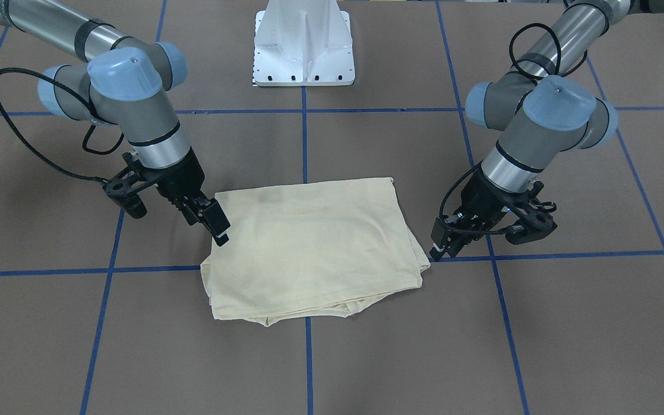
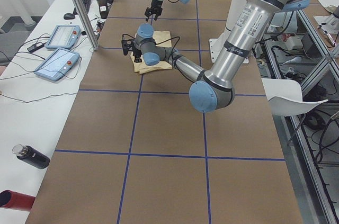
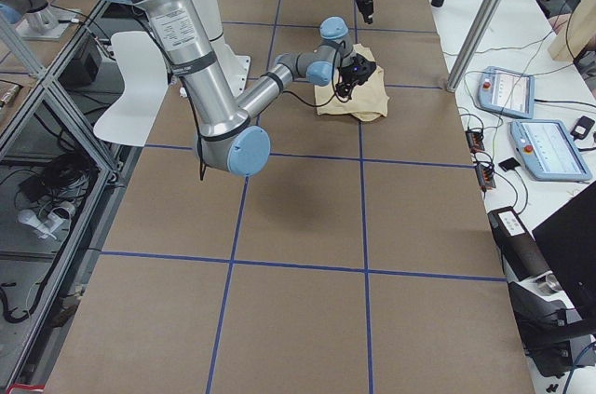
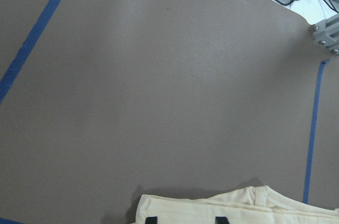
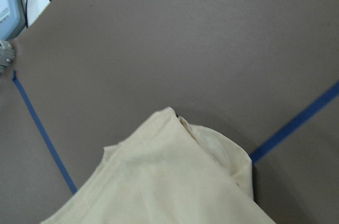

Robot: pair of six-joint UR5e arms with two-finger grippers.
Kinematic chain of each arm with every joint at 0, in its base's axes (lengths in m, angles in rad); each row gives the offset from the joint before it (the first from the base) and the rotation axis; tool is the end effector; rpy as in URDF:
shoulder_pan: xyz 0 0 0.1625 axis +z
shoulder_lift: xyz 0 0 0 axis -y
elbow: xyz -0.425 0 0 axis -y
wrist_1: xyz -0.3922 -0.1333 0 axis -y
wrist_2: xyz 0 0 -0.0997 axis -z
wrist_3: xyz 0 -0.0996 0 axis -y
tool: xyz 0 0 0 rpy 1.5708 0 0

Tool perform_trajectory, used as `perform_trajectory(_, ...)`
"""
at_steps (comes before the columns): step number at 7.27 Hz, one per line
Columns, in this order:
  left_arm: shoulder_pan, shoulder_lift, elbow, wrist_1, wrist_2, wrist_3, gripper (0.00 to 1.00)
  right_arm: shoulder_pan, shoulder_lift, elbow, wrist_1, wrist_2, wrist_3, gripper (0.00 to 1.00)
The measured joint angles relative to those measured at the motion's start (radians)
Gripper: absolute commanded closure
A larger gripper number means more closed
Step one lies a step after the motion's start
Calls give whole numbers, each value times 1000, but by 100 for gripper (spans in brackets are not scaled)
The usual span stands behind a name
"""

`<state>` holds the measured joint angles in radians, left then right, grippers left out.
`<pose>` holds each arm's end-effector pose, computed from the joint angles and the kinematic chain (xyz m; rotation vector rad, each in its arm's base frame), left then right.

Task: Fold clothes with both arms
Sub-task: 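Move the right gripper down to the folded shirt's corner nearest it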

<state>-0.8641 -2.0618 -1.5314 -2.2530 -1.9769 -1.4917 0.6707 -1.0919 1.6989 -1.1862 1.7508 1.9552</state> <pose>0.3690 -0.5769 0.3145 0.1872 1.1688 -0.4625 -0.4410 -0.4973 0.2862 -0.0230 -1.0384 0.8737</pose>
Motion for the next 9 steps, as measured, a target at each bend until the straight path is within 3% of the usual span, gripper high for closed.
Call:
perform_trajectory(4,7,18,-20,-9,10,3,53,-181,-102,49,79,-207,246,0)
perform_trajectory(6,8,14,-21,-7,12,3,53,-215,-136,44,83,-239,267,2)
perform_trajectory(8,8,15,-25,-7,14,2,53,-224,-141,37,83,-244,271,27)
perform_trajectory(9,8,17,-26,-7,15,2,53,-225,-140,35,82,-244,274,50)
